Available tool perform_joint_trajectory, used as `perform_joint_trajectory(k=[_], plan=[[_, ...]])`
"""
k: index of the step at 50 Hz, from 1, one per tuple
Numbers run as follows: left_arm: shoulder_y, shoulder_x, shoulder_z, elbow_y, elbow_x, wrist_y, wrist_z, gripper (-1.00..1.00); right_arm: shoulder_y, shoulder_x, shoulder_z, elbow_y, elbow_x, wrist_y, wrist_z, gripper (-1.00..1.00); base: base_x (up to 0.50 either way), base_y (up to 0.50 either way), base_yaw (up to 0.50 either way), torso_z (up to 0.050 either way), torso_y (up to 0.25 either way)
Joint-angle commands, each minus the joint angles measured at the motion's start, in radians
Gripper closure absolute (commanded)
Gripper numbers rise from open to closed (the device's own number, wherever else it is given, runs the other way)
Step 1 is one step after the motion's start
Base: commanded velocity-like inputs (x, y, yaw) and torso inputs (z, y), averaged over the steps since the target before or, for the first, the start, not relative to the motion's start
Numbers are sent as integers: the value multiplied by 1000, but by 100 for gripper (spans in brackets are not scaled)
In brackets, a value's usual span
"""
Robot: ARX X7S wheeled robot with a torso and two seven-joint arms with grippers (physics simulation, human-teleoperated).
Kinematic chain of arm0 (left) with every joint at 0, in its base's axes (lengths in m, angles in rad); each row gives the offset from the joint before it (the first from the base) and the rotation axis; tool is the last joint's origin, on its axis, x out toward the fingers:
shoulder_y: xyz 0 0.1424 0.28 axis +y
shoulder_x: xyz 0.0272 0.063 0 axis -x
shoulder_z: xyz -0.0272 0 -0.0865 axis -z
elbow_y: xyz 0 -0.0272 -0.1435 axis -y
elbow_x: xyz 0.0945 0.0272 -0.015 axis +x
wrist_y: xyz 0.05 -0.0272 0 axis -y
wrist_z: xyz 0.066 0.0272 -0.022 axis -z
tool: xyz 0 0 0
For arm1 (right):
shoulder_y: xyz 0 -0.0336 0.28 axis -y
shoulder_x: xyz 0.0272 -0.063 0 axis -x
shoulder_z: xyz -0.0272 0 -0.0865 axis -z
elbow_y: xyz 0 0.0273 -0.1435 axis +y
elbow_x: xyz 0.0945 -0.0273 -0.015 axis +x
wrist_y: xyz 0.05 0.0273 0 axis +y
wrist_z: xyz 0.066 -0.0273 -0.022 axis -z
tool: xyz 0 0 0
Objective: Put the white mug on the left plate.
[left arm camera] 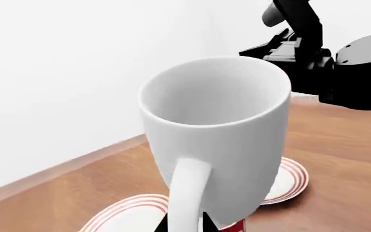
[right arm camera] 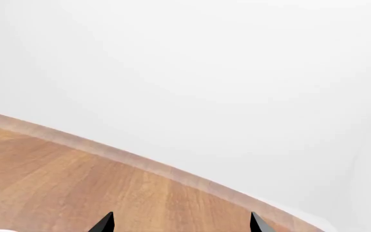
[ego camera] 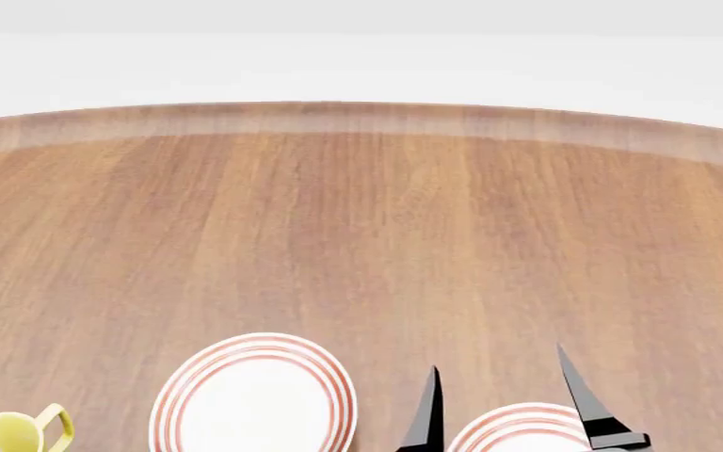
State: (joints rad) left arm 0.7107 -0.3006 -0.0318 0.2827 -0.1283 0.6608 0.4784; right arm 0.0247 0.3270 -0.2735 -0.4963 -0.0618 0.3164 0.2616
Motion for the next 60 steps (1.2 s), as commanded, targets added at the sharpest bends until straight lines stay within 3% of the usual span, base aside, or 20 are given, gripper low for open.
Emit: perform_joint_trajectory(k=[1,37,60], plan=[[-17,-22,-34,60,-92,-70,-33,100,-2,3,1,4,6,-6,4,-100,0,0,0,0,0],[-176,-137,-98,247,-256,-369,-159,100,-2,8,-11,49,17,-39,15,-100,0,0,0,0,0],[-337,-155,-51,159,-267,-487,-185,100,-6,10,-16,60,24,-53,24,-100,0,0,0,0,0]])
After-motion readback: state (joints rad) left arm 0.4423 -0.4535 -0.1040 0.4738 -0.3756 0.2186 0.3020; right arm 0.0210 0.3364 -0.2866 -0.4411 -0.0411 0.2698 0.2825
